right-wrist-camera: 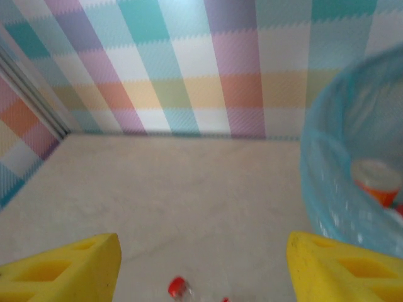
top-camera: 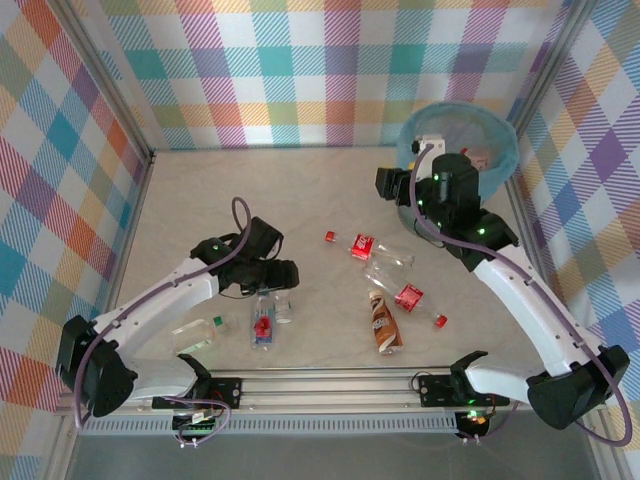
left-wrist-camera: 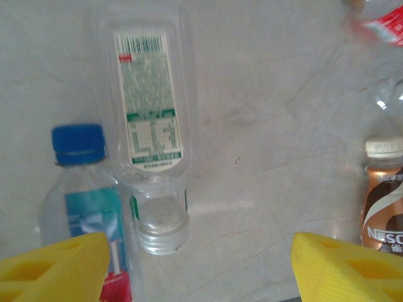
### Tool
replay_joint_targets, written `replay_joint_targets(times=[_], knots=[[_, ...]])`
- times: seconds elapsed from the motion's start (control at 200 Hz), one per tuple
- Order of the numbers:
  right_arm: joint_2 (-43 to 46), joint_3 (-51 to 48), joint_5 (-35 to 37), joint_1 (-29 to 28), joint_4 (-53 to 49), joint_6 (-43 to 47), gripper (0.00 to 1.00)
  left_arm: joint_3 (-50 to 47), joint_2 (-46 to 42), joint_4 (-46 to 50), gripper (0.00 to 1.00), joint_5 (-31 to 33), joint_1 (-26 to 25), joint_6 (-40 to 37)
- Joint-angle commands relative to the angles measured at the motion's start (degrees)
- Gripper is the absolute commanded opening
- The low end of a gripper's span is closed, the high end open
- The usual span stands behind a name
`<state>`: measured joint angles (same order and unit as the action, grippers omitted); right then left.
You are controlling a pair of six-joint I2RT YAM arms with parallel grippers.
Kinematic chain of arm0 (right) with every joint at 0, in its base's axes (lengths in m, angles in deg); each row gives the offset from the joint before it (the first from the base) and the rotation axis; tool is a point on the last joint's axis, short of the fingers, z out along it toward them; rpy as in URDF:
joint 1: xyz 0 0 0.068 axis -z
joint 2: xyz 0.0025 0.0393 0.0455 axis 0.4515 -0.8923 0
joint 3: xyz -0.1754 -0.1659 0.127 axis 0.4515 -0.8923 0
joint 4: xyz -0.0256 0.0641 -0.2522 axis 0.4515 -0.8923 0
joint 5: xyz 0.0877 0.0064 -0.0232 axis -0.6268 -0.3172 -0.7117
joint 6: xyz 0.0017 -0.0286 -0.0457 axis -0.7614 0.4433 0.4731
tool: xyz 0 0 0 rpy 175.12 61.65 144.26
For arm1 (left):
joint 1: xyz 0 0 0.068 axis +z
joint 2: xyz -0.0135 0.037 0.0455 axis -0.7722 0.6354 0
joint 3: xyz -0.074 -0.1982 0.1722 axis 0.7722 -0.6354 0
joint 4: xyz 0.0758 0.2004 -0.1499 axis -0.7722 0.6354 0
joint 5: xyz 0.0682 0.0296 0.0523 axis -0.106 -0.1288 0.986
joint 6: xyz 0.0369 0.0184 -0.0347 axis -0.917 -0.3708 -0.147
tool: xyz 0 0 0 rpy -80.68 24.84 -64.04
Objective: Put the plastic bottles in the bin
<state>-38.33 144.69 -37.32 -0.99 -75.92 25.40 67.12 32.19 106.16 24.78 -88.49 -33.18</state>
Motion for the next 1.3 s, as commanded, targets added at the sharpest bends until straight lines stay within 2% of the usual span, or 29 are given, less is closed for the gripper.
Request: replay_joint_targets(times=[0.0,0.255,0.45,0.605,0.72,0.855,1.3], knots=[[2.2,-2.4,-1.7,-0.3,-0.3,-1.4,0.7,-2.0,2.3,-3.0,0.76,-4.9,0.3,3.0],[3.4,-4.5,-3.4,-0.3,-0.8,-0.7,0.71,-3.6,8.4,-8.6,0.78,-9.8,0.2,4.6],[5.3,-5.1,-5.2,-0.4,-1.6,-1.0,0.72,-3.9,10.4,-7.0,0.8,-6.5,0.3,4.7],[8.1,-10.6,-2.8,-0.4,2.6,-0.9,0.72,-1.6,10.2,-3.2,0.8,-4.1,0.2,3.1],[6.7,-8.7,-3.8,-0.4,2.7,-0.1,0.72,-2.1,8.8,-2.6,0.8,-1.4,0.3,3.4],[5.4,-6.3,-4.5,-0.4,2.3,0.9,0.73,-2.7,8.7,-2.7,0.81,-1.5,0.3,3.5],[7.0,-10.1,-3.1,-0.4,3.7,1.8,0.75,-3.5,9.8,-3.0,0.84,0.4,1.0,3.0]])
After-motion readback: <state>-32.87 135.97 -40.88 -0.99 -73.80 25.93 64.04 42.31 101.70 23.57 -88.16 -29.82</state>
